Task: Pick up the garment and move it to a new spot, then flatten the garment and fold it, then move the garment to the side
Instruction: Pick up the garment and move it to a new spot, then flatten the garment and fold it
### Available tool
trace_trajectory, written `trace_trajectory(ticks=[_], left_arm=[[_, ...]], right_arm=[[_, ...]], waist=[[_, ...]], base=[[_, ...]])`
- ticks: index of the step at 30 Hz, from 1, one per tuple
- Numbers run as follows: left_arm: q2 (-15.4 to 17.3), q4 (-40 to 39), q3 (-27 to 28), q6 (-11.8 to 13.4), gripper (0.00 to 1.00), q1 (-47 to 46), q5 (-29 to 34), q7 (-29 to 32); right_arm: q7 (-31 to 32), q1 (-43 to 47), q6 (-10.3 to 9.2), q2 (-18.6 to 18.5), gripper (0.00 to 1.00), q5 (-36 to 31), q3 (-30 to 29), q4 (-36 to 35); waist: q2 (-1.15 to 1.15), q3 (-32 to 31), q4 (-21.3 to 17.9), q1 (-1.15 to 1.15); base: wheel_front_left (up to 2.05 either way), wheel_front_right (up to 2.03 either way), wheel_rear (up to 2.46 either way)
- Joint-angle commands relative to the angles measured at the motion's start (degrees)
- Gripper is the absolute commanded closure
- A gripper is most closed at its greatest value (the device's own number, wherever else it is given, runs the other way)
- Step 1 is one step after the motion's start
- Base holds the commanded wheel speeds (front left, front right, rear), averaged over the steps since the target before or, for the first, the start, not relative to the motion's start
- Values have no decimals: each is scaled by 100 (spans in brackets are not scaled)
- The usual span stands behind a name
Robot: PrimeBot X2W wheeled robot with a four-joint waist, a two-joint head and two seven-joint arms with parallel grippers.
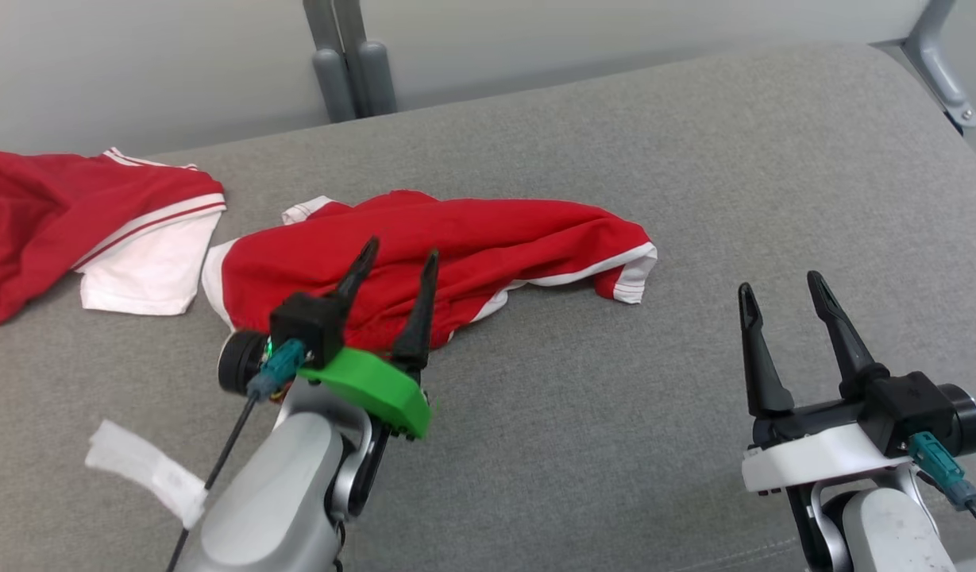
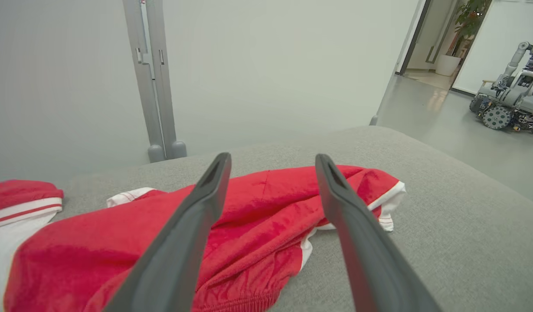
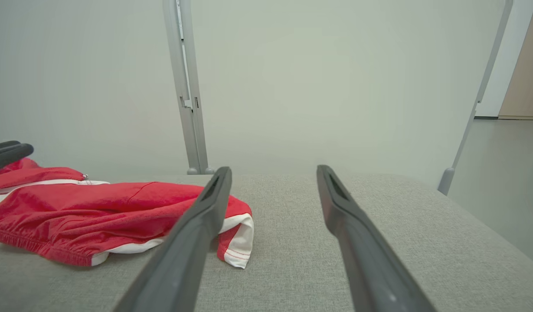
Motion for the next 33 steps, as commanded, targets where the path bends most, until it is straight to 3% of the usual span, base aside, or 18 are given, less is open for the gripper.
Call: trace_trajectory(ticks=[1,10,18,33], left_arm=[[36,-197,154,73,0,353,130,-1],[-126,-1300,1174,329,0,1991,937,-2],[-266,-1764,1731,297,0,2851,1350,-3],[-541,-1945,2318,105,0,3249,1704,-3]], right_arm=[[-18,122,2,-11,0,-38,-29,13],[-18,465,2,-10,0,32,-8,-1],[-18,618,2,-10,0,141,-28,15],[-18,528,2,-10,0,268,28,208]], waist=[[0,-326,305,0],[0,-568,515,0],[0,-628,561,0],[0,-649,607,0]], base=[[0,0,0],[0,0,0],[0,0,0],[0,0,0]])
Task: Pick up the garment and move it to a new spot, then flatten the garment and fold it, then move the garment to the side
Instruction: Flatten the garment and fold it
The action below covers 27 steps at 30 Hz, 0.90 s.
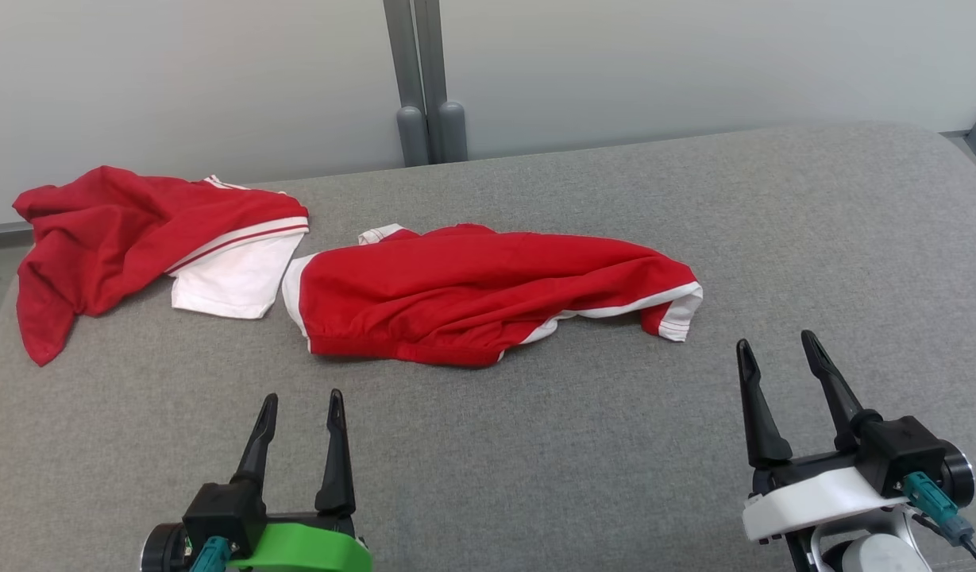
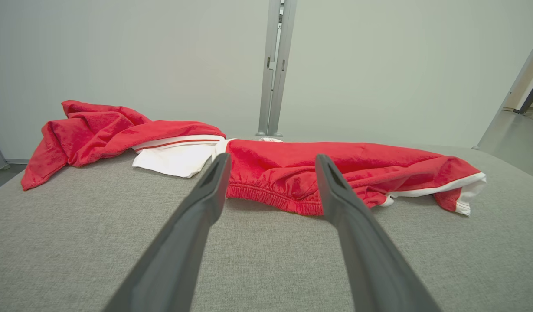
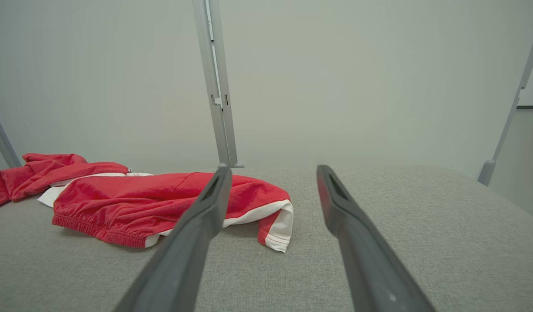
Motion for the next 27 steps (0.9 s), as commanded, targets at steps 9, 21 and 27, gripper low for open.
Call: trace_trajectory(ticks=[9,21,27], left_arm=[[-56,58,146,-101,0,95,115,-3],[-72,336,-67,-258,0,-247,257,-3],[-68,846,-655,-447,0,-810,303,-3]], right_arm=[[-18,-49,2,-10,0,32,18,70],[-18,-185,2,-10,0,-23,-28,0],[-18,-376,2,-10,0,-63,-23,-66]], waist=[[0,8,-11,0],[0,227,-74,0],[0,535,-196,0]], base=[[0,0,0],[0,0,0],[0,0,0]])
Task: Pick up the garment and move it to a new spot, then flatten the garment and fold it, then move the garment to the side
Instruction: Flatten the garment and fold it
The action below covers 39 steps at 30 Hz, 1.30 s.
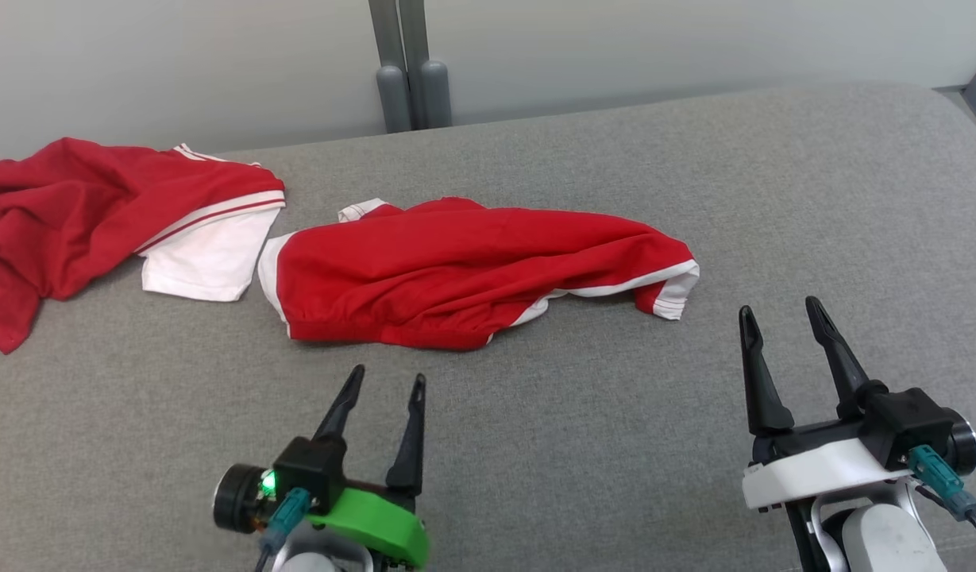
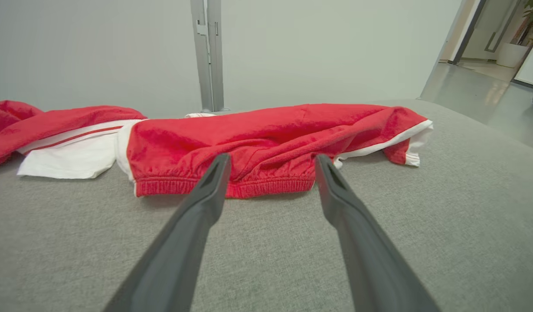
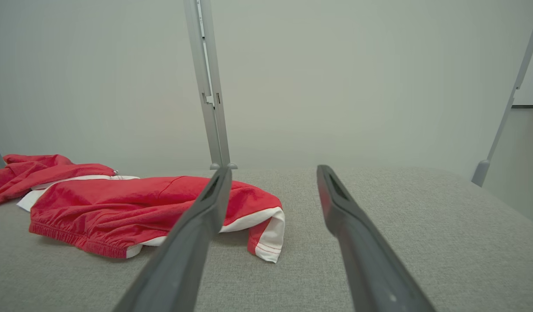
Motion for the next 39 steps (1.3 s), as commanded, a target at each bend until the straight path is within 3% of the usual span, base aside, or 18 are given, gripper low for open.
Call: trace_trajectory(ticks=[1,11,23,24,25,27,33,39], left_arm=[[13,139,-130,-43,0,-211,69,-2],[18,1233,-1023,2,0,-1555,-103,-1],[20,2738,-1281,296,0,-2557,-403,0],[20,2837,-1300,319,10,-2614,-442,0],[20,2918,-1314,341,54,-2653,-482,0],[18,3036,-1346,374,100,-2724,-559,0],[18,2989,-1364,440,100,-2827,-584,0],[16,2340,-1415,119,100,-2663,-447,0]], right_arm=[[-18,-105,2,-9,0,-28,6,-34],[-18,-430,2,-8,0,55,89,-81],[-18,-639,2,-8,0,144,106,-94],[-18,-643,2,-8,0,143,99,-94],[-18,-647,2,-8,0,145,89,-91],[-18,-649,2,-8,0,149,69,-83],[-18,-675,2,-8,0,176,89,-69],[-18,-611,2,-8,0,152,11,-32]], waist=[[0,200,-115,0],[0,872,-533,0],[0,1251,-842,0],[0,1258,-843,0],[0,1259,-840,0],[0,1253,-824,0],[0,1184,-742,0],[0,1014,-648,0]], base=[[0,0,0],[0,0,0],[0,0,0],[0,0,0],[0,0,0],[0,0,0],[0,0,0],[0,0,0]])
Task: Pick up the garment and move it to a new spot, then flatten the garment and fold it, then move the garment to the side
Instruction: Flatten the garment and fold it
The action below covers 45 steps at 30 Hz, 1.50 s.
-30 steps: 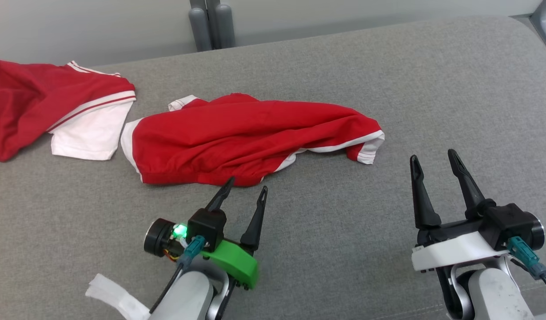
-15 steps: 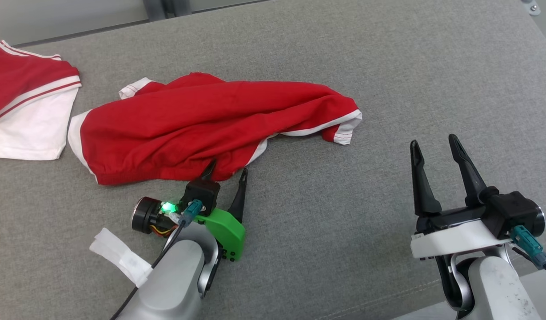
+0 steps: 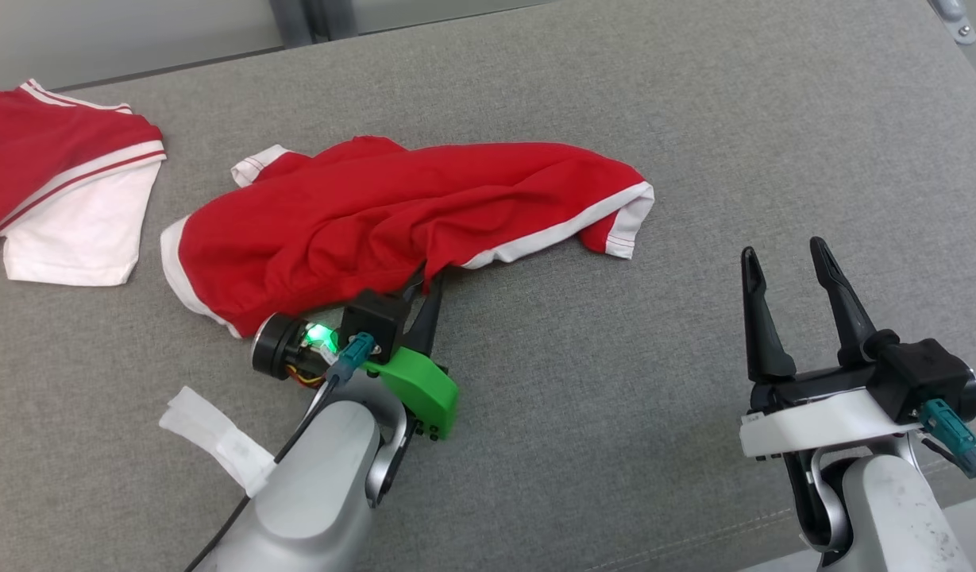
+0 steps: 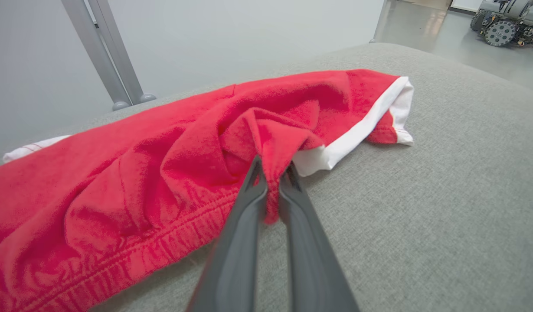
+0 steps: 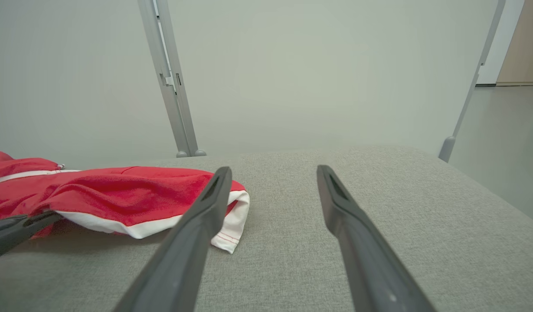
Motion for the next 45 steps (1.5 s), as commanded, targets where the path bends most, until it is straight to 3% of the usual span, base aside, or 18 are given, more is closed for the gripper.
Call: trace_trajectory(ticks=[1,10,21,38,45], left_arm=[[23,-175,-33,-87,100,78,47,3],[24,-1646,-230,-418,100,260,108,1],[27,-3068,-435,-481,100,516,-127,2],[694,-1339,765,38,100,1296,-1079,35],[884,-595,966,-4,100,1182,-1313,155]], right_arm=[[-18,19,2,-8,0,-1,-37,19],[-18,215,2,-8,0,-76,-173,97],[-18,414,2,-8,0,-111,-185,121],[-18,426,2,-9,0,-105,-145,137],[-18,353,2,-9,0,-114,-127,173]], waist=[[0,-112,54,0],[0,-549,138,0],[0,-872,159,0],[0,-663,397,0],[0,-570,414,0]], base=[[0,0,0],[0,0,0],[0,0,0],[0,0,0],[0,0,0]])
